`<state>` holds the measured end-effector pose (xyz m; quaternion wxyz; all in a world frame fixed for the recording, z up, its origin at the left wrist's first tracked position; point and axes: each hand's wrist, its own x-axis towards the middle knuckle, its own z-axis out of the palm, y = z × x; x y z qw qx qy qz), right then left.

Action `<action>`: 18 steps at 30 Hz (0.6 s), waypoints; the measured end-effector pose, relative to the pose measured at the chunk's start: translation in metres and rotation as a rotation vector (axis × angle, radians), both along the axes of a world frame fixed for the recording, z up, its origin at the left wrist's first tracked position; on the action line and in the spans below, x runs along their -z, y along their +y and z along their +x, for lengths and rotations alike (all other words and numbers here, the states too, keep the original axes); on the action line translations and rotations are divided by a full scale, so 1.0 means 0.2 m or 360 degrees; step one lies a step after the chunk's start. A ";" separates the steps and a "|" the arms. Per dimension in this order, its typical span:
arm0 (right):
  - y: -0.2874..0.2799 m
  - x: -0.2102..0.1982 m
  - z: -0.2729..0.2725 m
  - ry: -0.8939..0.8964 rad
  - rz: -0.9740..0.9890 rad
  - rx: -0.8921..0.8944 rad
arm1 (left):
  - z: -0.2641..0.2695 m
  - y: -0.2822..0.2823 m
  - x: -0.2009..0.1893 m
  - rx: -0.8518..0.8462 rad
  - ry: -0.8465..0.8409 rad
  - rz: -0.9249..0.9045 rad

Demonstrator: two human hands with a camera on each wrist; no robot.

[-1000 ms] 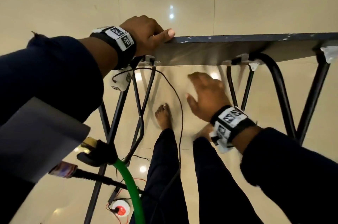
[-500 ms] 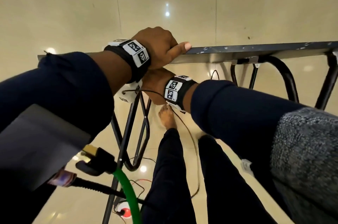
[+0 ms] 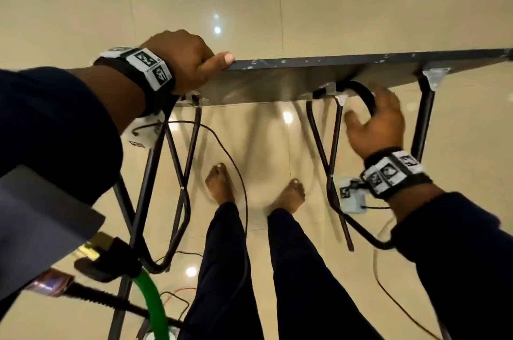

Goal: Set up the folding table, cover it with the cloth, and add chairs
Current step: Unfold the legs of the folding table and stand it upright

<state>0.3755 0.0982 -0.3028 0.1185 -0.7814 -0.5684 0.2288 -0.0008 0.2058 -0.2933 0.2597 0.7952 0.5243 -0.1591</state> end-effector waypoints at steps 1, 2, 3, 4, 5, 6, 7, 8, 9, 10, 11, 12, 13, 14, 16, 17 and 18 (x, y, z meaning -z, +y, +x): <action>0.02 -0.01 0.11 -0.0056 0.0068 0.0270 | 0.00 0.01 0.00 0.0007 0.0009 0.0005; 0.04 0.00 0.17 -0.0057 0.0011 0.0469 | 0.00 0.02 -0.01 0.0012 0.0010 0.0008; 0.05 0.02 0.20 -0.0024 -0.0185 0.0572 | 0.01 0.03 -0.01 0.0009 0.0013 0.0013; 0.06 0.05 0.18 -0.0005 -0.0463 0.0548 | 0.00 0.03 -0.01 0.0002 0.0025 0.0016; 0.05 0.08 0.15 -0.0003 -0.0706 0.0426 | -0.01 0.03 -0.01 -0.0011 0.0045 0.0009; 0.04 0.10 0.14 -0.0022 -0.0808 0.0309 | 0.00 0.03 -0.01 -0.0018 0.0069 0.0002; 0.03 0.12 0.13 -0.0054 -0.0809 0.0217 | 0.01 0.02 -0.02 -0.0026 0.0092 -0.0008; 0.02 0.12 0.14 -0.0072 -0.0785 0.0147 | 0.02 0.02 -0.03 -0.0038 0.0116 -0.0013; 0.01 0.13 0.16 -0.0083 -0.0753 0.0097 | 0.03 0.01 -0.03 -0.0055 0.0143 -0.0023; 0.01 0.12 0.17 -0.0100 -0.0740 0.0057 | 0.04 0.01 -0.04 -0.0064 0.0165 -0.0033; 0.01 0.12 0.18 -0.0107 -0.0738 0.0037 | 0.03 0.00 -0.04 -0.0063 0.0186 -0.0041; 0.00 0.12 0.18 -0.0086 -0.0737 0.0026 | 0.03 -0.01 -0.04 -0.0064 0.0195 -0.0046; 0.00 0.12 0.18 -0.0075 -0.0738 0.0004 | 0.03 -0.02 -0.05 -0.0066 0.0197 -0.0039; -0.01 0.12 0.18 -0.0072 -0.0751 -0.0021 | 0.03 -0.03 -0.04 -0.0065 0.0192 -0.0037; -0.01 0.13 0.20 -0.0111 -0.0797 -0.0058 | 0.04 -0.04 -0.06 -0.0082 0.0203 -0.0037; -0.01 0.13 0.20 -0.0139 -0.0829 -0.0080 | 0.05 -0.04 -0.07 -0.0094 0.0221 -0.0050; 0.00 0.11 0.20 -0.0154 -0.0879 -0.0114 | 0.05 -0.05 -0.08 -0.0108 0.0232 -0.0066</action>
